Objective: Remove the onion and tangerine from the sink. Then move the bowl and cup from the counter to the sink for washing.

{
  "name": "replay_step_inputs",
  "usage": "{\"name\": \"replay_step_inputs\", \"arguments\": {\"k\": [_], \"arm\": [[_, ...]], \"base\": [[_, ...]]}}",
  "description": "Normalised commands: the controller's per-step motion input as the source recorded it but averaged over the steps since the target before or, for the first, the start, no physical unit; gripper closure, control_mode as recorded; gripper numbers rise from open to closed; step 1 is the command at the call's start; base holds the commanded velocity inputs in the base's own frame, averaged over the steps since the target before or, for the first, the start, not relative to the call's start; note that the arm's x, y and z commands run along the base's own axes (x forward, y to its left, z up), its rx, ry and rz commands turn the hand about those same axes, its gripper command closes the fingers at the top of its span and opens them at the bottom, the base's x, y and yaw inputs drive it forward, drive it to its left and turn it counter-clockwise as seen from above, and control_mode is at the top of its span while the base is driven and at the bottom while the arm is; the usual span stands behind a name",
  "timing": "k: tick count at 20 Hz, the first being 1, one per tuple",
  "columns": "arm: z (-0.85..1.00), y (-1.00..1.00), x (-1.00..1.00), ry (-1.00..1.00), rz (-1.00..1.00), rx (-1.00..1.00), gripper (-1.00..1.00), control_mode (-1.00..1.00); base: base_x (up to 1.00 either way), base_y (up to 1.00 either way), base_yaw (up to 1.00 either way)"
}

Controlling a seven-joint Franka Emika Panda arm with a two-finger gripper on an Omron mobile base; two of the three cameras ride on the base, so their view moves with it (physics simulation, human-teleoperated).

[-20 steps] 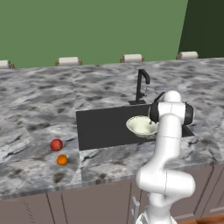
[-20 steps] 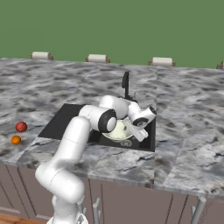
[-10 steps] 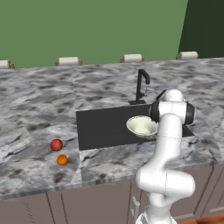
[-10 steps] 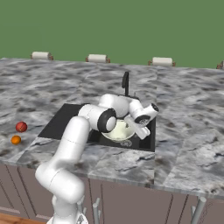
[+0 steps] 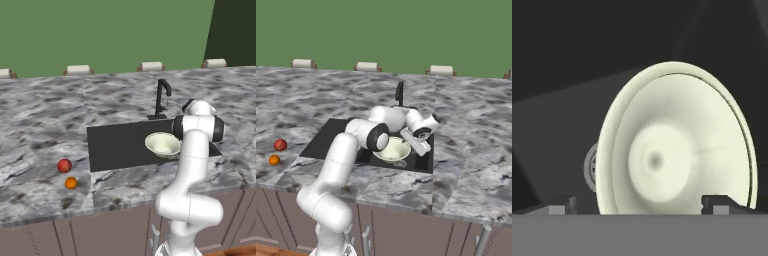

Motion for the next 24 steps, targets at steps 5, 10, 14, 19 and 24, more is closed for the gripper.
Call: {"name": "replay_step_inputs", "arguments": {"k": [5, 10, 14, 19, 24], "arm": [[0.35, -0.01, -0.09, 0.09, 0.0, 0.0, -1.0, -1.0], [0.3, 0.0, -0.21, 0.14, -0.07, 0.0, -1.0, -1.0], [0.28, 0.0, -0.27, 0.12, -0.15, 0.0, -1.0, -1.0], [0.31, -0.01, -0.26, 0.09, -0.2, 0.0, -1.0, -1.0], [0.31, 0.0, -0.25, 0.03, -0.21, 0.0, -1.0, -1.0]], "base": [[0.0, 0.0, 0.0], [0.0, 0.0, 0.0], [0.0, 0.0, 0.0], [0.0, 0.0, 0.0], [0.0, 0.0, 0.0]]}}
